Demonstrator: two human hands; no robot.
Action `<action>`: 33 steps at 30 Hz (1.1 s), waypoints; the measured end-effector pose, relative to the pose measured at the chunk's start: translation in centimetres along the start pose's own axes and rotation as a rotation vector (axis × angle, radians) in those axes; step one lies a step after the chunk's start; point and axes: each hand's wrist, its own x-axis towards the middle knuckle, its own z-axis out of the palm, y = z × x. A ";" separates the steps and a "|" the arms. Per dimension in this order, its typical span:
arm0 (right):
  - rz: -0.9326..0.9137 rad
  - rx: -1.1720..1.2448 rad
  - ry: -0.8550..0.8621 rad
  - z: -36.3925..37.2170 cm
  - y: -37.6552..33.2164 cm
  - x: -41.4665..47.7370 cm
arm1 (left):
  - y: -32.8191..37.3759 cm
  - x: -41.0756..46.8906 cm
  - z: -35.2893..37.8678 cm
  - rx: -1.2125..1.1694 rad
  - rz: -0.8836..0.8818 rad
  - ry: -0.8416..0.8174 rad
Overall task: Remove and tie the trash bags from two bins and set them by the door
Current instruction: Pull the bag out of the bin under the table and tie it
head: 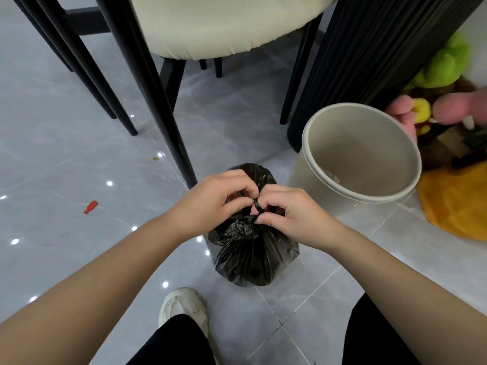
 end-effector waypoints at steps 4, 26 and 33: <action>0.038 0.103 -0.062 -1.0 0.0 -0.2 | 0.7 0.2 0.3 0.016 0.070 -0.005; 0.415 0.307 0.504 2.2 0.0 -0.3 | 2.0 0.2 3.8 -0.143 -0.263 0.206; 0.479 0.191 0.485 2.0 0.0 -0.3 | 2.2 0.0 4.2 -0.093 -0.266 0.165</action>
